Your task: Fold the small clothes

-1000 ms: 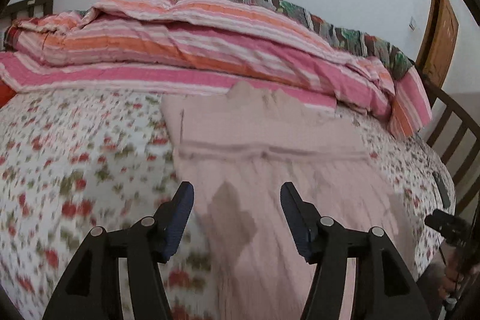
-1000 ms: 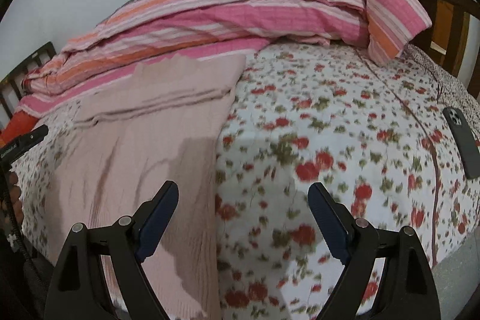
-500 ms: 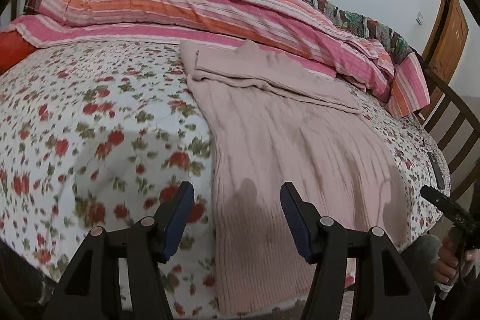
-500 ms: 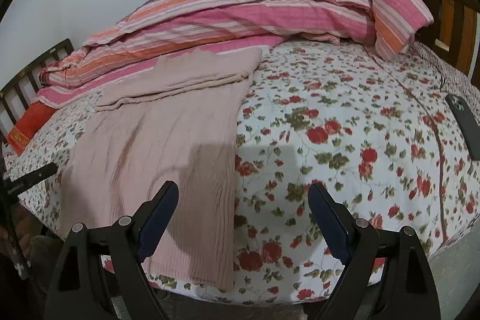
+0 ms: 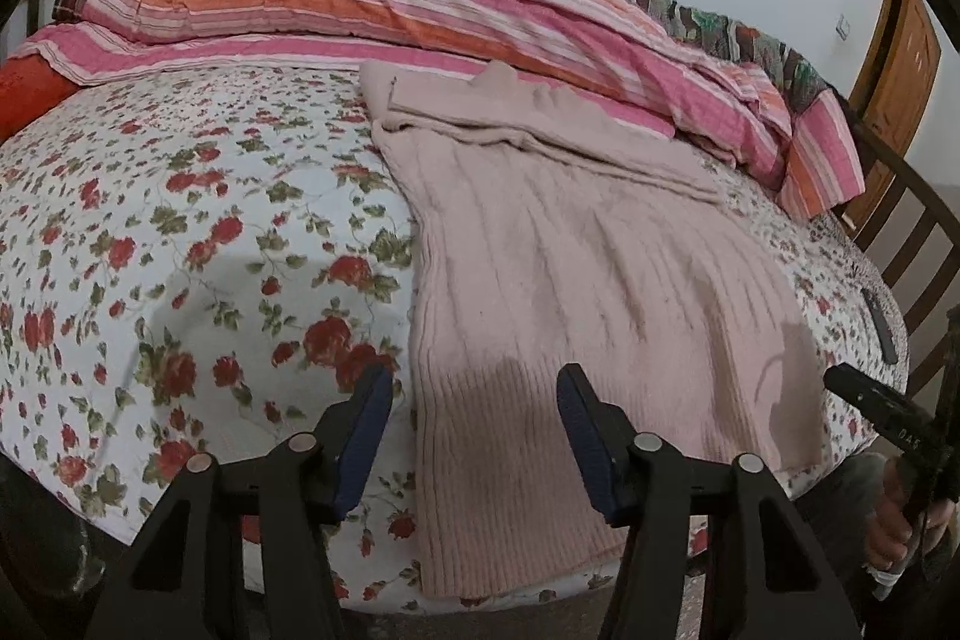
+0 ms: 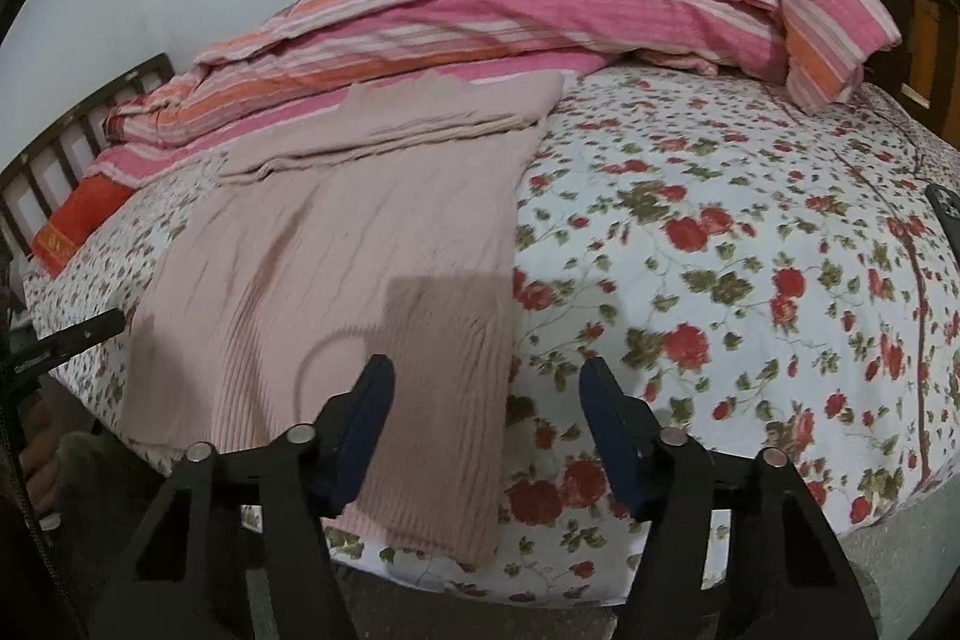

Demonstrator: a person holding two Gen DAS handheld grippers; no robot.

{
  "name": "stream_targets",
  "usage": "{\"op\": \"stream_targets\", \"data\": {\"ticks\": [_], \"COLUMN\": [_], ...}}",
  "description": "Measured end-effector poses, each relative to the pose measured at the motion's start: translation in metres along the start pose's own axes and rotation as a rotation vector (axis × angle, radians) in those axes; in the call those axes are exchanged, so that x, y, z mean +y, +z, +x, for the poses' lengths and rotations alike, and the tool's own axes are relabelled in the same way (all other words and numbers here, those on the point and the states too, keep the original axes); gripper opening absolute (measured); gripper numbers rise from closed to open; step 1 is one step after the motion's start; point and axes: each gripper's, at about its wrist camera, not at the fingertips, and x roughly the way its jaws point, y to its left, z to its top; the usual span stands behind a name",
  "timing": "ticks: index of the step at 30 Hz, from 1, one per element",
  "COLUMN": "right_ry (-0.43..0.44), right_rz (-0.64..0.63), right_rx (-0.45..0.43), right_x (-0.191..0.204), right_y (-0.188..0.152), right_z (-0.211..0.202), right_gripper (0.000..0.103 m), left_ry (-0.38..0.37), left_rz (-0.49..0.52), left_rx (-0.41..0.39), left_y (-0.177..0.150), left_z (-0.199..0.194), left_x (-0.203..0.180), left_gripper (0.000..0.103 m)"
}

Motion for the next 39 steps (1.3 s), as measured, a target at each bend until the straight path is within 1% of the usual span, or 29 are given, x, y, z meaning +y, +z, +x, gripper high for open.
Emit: {"op": "stream_targets", "data": {"ticks": [3,5,6,7,9,14,17,20,24,29,32,36,39], "right_ry": [-0.005,-0.008,-0.008,-0.009,-0.001,0.020,0.021,0.026,0.052,0.089,0.105,0.123,0.144], "right_rz": [-0.004,0.000,0.010,0.019,0.040,0.062,0.065,0.061,0.087,0.052,0.038,0.030,0.042], "right_rx": [0.018,0.028,0.038,0.049,0.069,0.062,0.058,0.062,0.065,0.082,0.101,0.115,0.141], "right_x": [0.000,-0.001,-0.002,-0.004,-0.007,-0.011,-0.010,-0.008,-0.009,-0.002,0.002,0.002,0.001], "right_y": [-0.002,-0.002,-0.001,0.000,0.005,0.020,0.027,0.032,0.035,0.028,0.017,0.003,-0.008], "right_z": [0.006,0.010,0.014,0.017,0.024,0.032,0.038,0.044,0.052,0.049,0.042,0.031,0.028], "right_gripper": [0.056,0.048,0.043,0.042,0.042,0.042,0.042,0.043,0.043,0.042,0.043,0.043,0.042], "left_ry": [0.013,0.021,0.027,0.036,0.032,0.003,-0.021,-0.045,-0.085,-0.106,-0.140,-0.160,-0.171], "left_rz": [0.003,-0.006,-0.008,-0.011,-0.022,-0.052,-0.083,-0.097,-0.125,-0.103,-0.108,-0.115,-0.121], "left_rx": [0.004,-0.003,-0.006,-0.006,-0.001,0.031,0.039,0.037,0.050,0.063,0.071,0.084,0.101], "left_y": [-0.002,0.001,0.003,0.007,0.013,0.025,0.022,0.017,0.010,-0.002,-0.010,-0.020,-0.028], "left_z": [0.004,0.008,0.010,0.013,0.019,0.036,0.042,0.038,0.032,0.025,0.020,0.017,0.015], "left_x": [-0.001,0.000,0.000,0.000,0.001,0.004,0.007,0.010,0.014,0.011,0.012,0.012,0.011], "left_gripper": [0.048,0.042,0.042,0.042,0.042,0.041,0.037,0.034,0.031,0.029,0.029,0.028,0.028]}}
